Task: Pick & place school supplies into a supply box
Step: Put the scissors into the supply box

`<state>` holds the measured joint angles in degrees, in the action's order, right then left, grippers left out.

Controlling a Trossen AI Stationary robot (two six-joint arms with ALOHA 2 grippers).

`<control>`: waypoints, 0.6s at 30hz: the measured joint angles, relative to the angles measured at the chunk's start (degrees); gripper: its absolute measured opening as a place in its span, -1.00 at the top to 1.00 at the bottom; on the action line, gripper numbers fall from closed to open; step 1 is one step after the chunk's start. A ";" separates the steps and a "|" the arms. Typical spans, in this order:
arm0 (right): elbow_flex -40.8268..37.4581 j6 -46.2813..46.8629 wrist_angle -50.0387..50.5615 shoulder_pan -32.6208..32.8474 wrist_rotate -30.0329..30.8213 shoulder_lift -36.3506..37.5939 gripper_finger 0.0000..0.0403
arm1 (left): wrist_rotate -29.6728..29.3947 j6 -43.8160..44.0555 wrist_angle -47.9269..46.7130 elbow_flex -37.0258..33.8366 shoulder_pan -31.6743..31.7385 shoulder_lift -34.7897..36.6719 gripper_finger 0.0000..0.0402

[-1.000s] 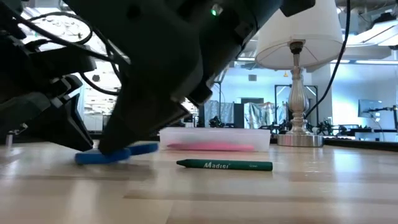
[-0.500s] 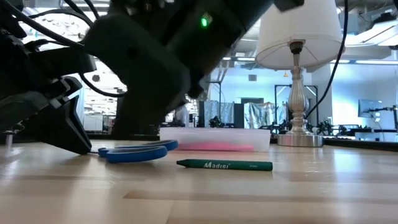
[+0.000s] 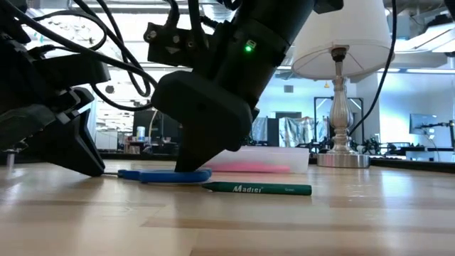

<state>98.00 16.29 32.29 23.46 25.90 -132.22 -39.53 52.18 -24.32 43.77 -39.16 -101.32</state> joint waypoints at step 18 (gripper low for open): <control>0.11 0.24 0.99 -3.68 -8.59 0.15 0.15 | -0.62 -0.22 0.07 -0.02 -0.07 -0.07 0.70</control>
<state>98.10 16.53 33.27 19.78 17.32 -132.07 -40.15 51.96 -24.25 43.75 -39.22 -101.38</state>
